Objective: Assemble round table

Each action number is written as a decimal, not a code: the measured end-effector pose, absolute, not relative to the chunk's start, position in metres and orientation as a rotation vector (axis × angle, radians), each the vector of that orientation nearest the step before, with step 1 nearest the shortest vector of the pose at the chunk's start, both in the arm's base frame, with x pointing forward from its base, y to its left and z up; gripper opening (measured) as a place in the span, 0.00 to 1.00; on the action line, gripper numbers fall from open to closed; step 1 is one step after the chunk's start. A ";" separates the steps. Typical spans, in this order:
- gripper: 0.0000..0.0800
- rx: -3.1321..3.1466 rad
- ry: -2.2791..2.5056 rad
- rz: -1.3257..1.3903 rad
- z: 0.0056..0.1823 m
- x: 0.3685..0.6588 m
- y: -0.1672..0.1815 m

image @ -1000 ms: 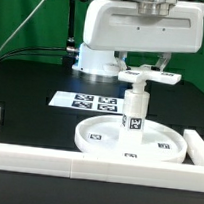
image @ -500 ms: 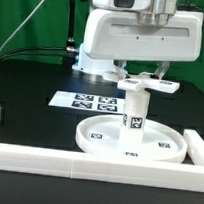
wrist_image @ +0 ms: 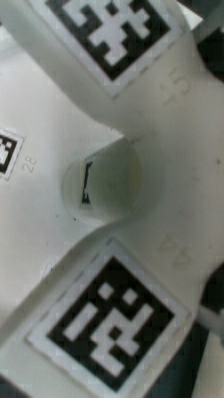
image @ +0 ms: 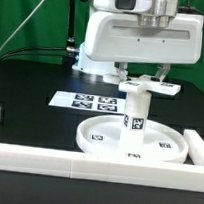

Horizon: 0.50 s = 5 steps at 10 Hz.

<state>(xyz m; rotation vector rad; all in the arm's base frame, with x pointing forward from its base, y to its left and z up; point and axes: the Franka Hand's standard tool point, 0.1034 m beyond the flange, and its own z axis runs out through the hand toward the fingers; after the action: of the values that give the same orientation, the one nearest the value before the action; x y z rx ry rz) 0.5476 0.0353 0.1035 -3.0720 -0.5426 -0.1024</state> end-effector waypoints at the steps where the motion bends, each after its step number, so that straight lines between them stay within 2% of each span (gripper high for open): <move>1: 0.56 -3.072 -0.541 -0.103 0.104 0.548 0.035; 5: 0.56 -3.073 -0.542 -0.103 0.104 0.548 0.035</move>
Offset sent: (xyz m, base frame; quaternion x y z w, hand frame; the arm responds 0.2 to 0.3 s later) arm 0.0000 0.0000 0.0000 0.0000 0.0000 0.0000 1.0000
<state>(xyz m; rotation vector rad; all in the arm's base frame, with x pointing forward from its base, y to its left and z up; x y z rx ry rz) 0.5478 0.0349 0.1035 -3.0725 -0.5424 -0.1033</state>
